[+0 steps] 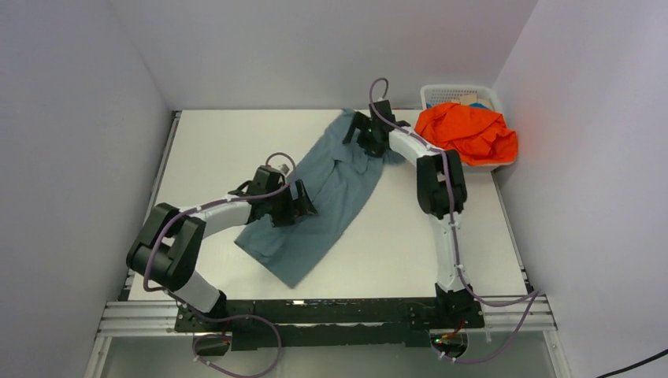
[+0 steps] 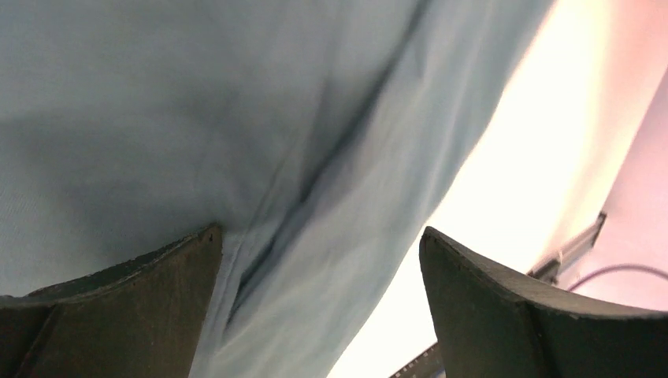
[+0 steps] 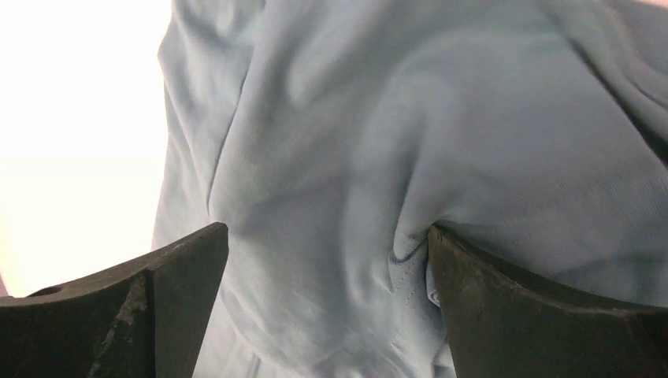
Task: Fold and stack the t-shirts
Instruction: Rotate the tshirt 90 degrees
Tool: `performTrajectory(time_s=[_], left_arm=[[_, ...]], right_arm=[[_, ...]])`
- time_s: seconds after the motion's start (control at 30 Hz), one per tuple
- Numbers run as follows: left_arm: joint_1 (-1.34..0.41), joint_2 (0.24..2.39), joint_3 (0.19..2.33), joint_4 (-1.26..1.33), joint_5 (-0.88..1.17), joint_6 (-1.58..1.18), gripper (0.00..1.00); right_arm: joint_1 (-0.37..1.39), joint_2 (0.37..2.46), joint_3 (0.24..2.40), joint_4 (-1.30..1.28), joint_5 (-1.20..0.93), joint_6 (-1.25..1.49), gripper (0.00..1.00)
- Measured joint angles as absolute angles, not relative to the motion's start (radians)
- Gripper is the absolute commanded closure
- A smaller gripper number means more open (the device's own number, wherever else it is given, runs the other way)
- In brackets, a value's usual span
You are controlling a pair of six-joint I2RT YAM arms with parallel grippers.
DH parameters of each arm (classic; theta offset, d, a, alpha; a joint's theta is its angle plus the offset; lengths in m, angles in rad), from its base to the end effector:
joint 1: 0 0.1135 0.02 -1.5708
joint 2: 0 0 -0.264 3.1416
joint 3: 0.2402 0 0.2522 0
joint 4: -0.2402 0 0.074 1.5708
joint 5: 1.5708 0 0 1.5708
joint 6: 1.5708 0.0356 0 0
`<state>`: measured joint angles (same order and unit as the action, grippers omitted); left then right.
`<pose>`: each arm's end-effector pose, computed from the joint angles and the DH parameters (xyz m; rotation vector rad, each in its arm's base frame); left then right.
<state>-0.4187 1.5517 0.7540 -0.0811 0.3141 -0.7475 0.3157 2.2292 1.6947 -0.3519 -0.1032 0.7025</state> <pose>0.2676 -0.1311 0.1610 -0.2790 2.5885 -0.8596 0.4666 0.1563 0.1644 0.4418 2.4983 0.5548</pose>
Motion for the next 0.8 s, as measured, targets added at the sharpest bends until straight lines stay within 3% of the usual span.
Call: performTrajectory(time_s=[0.1, 0.23, 0.6, 0.8], left_arm=[[-0.51, 1.576, 0.771, -0.063, 0.32, -0.785, 0.01], [-0.616, 1.605, 0.784, -0.035, 0.341, -0.831, 0.01], [-0.715, 1.62, 0.834, -0.097, 0.32, -0.855, 0.01], [-0.723, 1.485, 0.855, -0.238, 0.226, -0.799, 0.01]], right_arm=[[0.297, 2.468, 2.068, -0.37, -0.185, 0.609, 0.0], [0.29, 2.645, 2.336, -0.358, -0.299, 0.529, 0.0], [0.294, 2.673, 2.372, -0.336, -0.384, 0.44, 0.0], [0.313, 2.602, 2.31, -0.394, -0.302, 0.347, 0.0]])
